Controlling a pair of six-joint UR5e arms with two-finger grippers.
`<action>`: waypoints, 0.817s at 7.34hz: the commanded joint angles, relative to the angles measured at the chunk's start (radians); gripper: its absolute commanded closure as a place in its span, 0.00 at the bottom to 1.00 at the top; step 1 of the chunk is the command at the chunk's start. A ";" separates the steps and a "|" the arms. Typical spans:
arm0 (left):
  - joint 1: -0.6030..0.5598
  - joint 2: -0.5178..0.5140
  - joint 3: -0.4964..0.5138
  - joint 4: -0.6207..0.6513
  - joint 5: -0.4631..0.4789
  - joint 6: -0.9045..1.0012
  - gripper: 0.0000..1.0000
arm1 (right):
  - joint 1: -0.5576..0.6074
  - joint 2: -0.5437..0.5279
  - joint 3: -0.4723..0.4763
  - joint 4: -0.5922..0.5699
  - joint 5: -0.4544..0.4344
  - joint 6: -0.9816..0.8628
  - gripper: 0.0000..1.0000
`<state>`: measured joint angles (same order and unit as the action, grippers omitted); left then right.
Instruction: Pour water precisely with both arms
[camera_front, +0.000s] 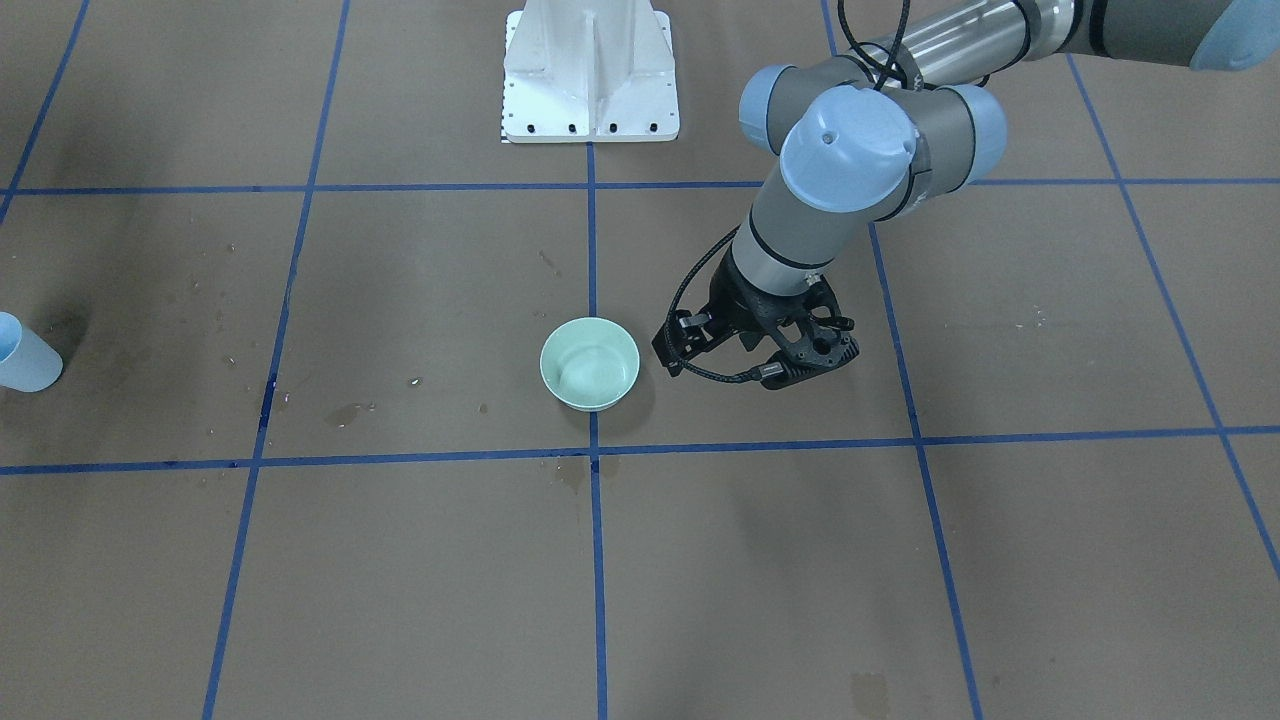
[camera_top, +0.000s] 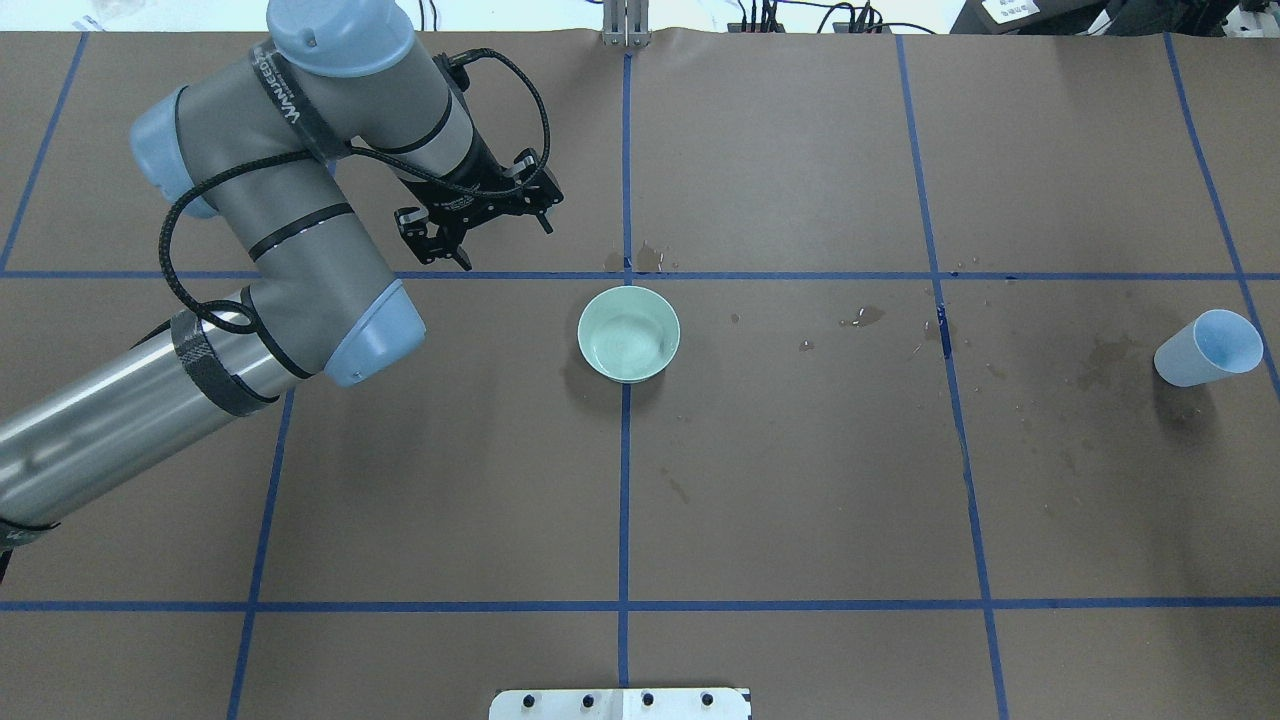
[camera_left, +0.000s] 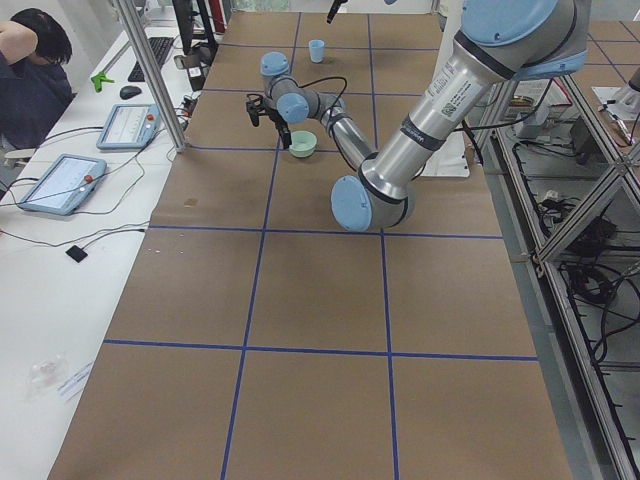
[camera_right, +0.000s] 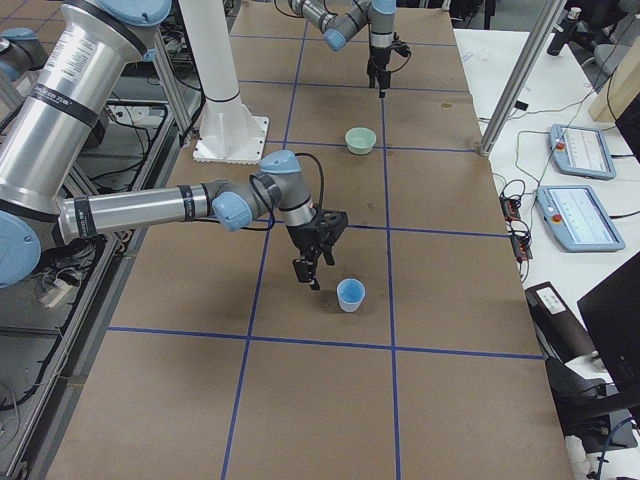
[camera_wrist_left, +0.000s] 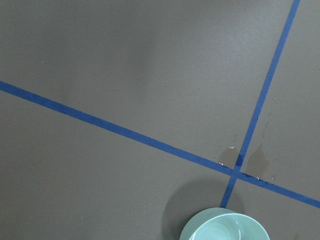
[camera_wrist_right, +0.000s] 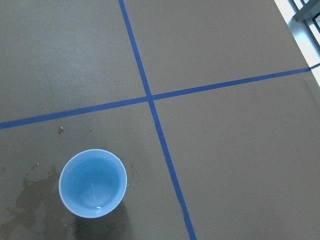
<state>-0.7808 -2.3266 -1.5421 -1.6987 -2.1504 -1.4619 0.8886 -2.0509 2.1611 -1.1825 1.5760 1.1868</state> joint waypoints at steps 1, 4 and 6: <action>0.000 0.007 0.000 -0.001 0.001 0.000 0.00 | -0.311 -0.009 -0.029 0.015 -0.324 0.341 0.00; 0.006 0.021 0.004 -0.001 0.001 0.002 0.00 | -0.459 0.004 -0.144 0.014 -0.586 0.491 0.01; 0.006 0.023 0.004 -0.001 0.001 0.002 0.00 | -0.494 0.052 -0.214 0.014 -0.690 0.542 0.01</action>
<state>-0.7750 -2.3055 -1.5389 -1.6997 -2.1491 -1.4606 0.4223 -2.0312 1.9963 -1.1682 0.9547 1.6926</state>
